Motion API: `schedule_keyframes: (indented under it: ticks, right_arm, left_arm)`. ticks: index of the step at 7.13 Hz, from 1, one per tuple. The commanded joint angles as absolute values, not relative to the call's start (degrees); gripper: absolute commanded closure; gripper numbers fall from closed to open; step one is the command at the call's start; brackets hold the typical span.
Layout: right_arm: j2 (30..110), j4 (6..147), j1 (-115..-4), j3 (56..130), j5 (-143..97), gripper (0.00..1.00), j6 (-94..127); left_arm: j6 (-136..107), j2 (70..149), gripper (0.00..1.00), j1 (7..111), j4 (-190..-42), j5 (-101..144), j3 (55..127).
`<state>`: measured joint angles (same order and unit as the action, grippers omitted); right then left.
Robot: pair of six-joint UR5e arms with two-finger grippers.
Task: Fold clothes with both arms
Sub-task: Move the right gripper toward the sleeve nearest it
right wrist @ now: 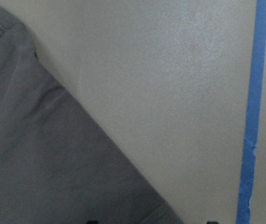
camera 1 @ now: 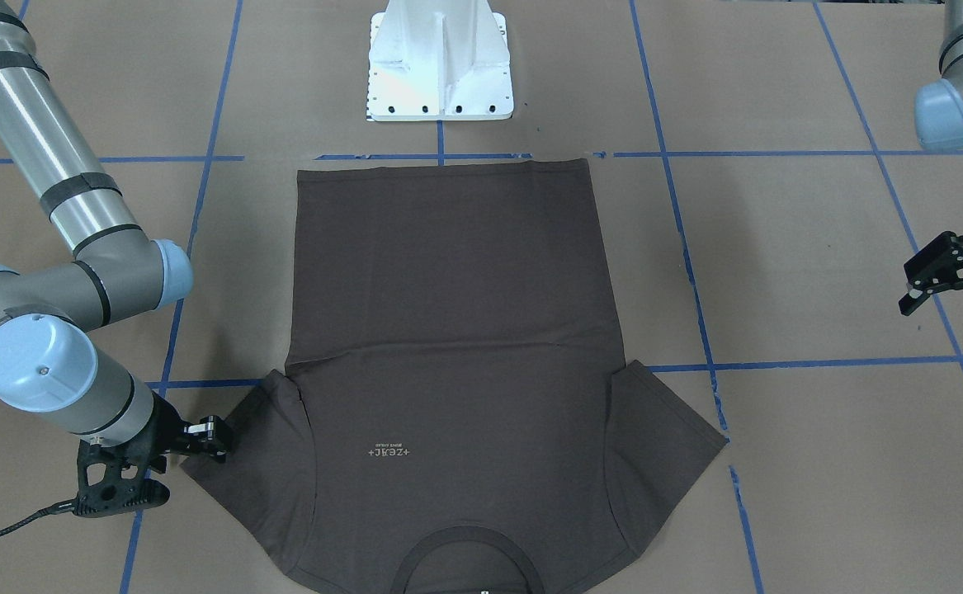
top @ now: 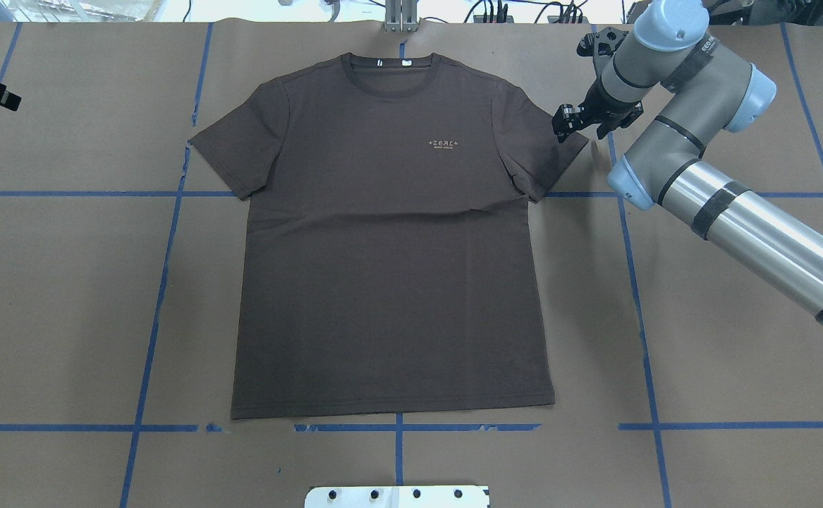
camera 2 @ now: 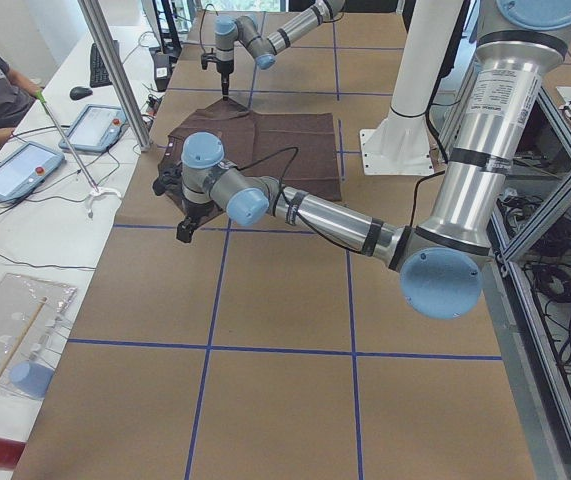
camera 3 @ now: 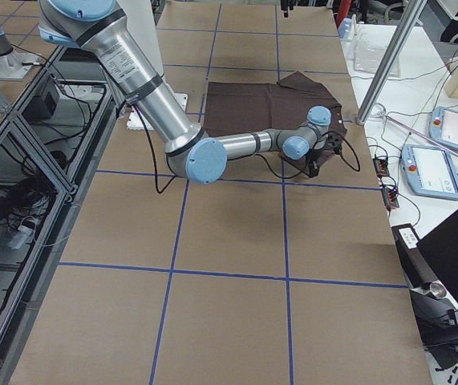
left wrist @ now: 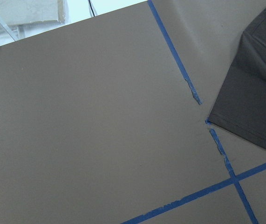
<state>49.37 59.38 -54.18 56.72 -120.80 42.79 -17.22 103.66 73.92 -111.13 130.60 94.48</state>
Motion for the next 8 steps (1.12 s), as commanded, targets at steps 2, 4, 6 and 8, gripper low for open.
schedule_keyframes:
  ticks: [2,4,6,8]
  right_arm:
    - [49.04,59.33,-53.79,55.55,-120.59,0.23,42.8]
    - [49.3,59.33,-53.61,55.55,-120.76,0.46,42.72]
    - [49.39,59.33,-53.61,55.55,-120.94,0.72,42.54]
    - [48.96,59.33,-53.61,56.07,-121.03,0.83,42.54]
  left_arm:
    - [-17.23,103.62,0.0,73.92,-111.09,130.69,95.01]
    - [-17.23,103.54,0.0,74.0,-111.01,130.69,95.54]
    - [-17.23,103.62,0.0,73.92,-110.92,130.69,95.54]
    - [-17.23,103.62,0.0,73.92,-110.92,130.61,95.54]
